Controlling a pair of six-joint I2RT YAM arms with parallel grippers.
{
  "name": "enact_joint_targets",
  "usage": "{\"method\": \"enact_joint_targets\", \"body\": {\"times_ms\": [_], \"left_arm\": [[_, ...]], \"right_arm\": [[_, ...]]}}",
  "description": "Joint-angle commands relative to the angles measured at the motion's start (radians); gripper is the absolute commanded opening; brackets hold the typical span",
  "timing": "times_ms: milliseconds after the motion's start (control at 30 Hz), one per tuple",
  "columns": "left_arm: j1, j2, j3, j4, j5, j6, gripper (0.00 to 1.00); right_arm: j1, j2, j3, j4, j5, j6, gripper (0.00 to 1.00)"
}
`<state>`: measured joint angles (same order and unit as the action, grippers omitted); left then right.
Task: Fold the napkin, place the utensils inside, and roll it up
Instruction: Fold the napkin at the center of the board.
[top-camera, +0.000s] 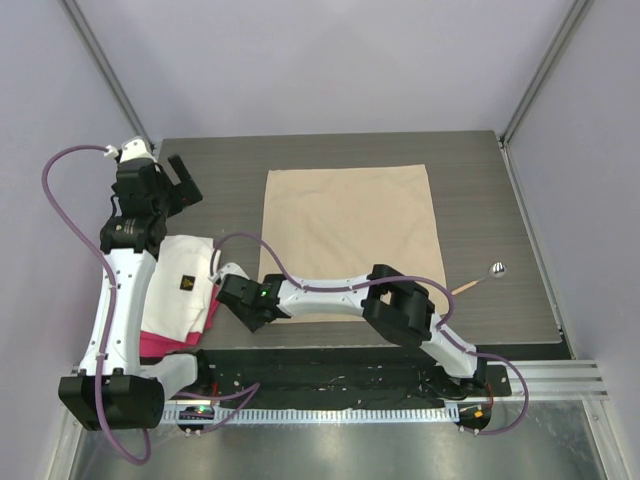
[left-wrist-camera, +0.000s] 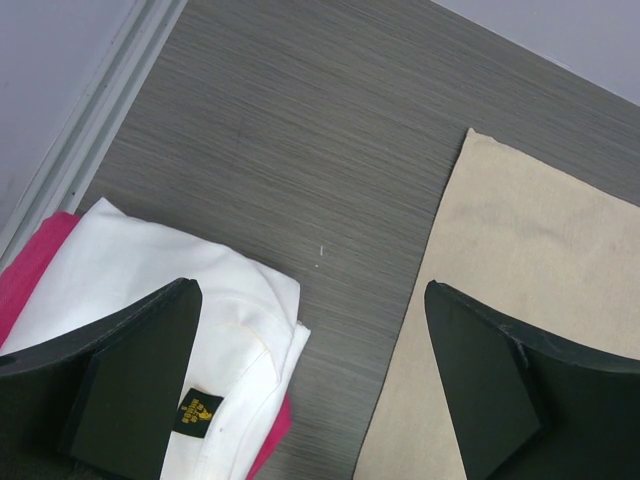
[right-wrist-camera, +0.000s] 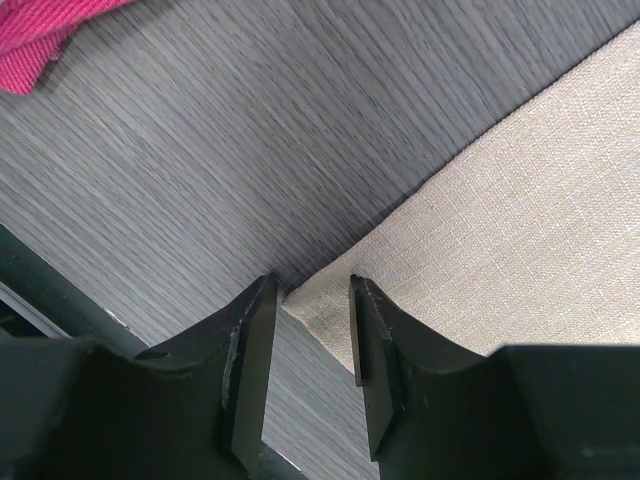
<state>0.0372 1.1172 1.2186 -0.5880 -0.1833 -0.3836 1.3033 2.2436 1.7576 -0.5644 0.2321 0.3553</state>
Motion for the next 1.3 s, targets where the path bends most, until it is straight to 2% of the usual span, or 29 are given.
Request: {"method": "enact_joint_targets", "body": {"times_ms": [0, 267, 367, 500, 767, 1033, 1267], "left_arm": [[0.001, -0.02, 0.019, 0.033, -0.008, 0.009, 1.0], [0.001, -0.022, 0.019, 0.031, -0.007, 0.006, 1.0], [0.003, -0.022, 0.019, 0.03, -0.007, 0.006, 1.0], [0.001, -0.025, 0.019, 0.03, -0.007, 0.006, 1.0], [0.003, -0.028, 0.021, 0.031, -0.013, 0.009, 1.0], [0.003, -0.028, 0.024, 0.027, -0.031, 0.014, 1.0], [0.001, -0.033, 0.024, 0.027, -0.042, 0.018, 1.0]], "right_arm": [[0.008, 0.005, -0.013, -0.005, 0.019, 0.02, 0.42], [0.008, 0.005, -0.059, -0.012, 0.027, 0.057, 0.38], [0.007, -0.002, -0.079, -0.012, 0.018, 0.07, 0.34], [0.007, 0.001, -0.076, -0.012, 0.007, 0.071, 0.26], [0.01, -0.01, -0.029, 0.011, -0.091, 0.056, 0.01], [0.036, -0.09, -0.006, 0.129, -0.211, 0.077, 0.01], [0.011, -0.183, -0.055, 0.132, -0.165, 0.053, 0.01]]}}
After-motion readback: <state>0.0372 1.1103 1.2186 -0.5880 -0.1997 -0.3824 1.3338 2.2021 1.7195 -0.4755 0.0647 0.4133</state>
